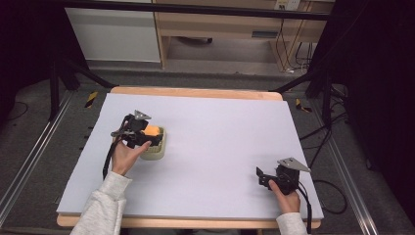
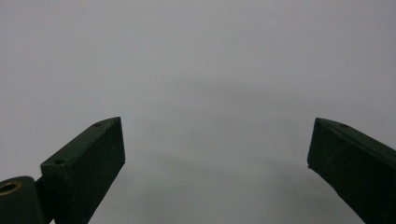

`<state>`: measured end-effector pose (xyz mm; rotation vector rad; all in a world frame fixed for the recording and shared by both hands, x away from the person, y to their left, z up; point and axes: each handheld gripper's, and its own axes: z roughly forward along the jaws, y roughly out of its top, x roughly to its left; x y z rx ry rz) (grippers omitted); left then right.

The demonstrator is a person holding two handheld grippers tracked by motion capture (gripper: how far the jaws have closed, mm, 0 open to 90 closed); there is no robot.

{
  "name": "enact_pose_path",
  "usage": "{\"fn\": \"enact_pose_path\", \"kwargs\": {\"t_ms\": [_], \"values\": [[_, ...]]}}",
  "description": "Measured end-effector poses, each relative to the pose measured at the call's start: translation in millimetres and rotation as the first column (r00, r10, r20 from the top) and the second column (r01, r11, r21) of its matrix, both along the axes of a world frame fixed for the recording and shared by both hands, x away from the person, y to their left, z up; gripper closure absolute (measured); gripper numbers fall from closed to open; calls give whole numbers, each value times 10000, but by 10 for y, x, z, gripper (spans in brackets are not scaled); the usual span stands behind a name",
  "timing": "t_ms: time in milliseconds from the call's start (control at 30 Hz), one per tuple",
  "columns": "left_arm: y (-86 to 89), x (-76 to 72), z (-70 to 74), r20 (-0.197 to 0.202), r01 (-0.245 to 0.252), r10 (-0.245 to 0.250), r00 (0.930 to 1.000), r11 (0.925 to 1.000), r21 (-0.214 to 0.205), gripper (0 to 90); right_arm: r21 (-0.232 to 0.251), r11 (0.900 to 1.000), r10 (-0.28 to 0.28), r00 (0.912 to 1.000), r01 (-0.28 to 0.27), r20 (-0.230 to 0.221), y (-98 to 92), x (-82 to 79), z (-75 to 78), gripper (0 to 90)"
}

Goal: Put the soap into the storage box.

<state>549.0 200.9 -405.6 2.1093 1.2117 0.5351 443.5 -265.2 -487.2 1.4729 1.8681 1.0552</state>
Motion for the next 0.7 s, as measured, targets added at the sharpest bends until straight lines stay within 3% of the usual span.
{"fn": "enact_pose_path", "kwargs": {"t_ms": [700], "values": [[-33, 108, -242, -396, -169, 183, 9990, 9992, 349, 263, -30, 10000, 7, 10000, -7, 21, 0, -2, 1, 46]]}}
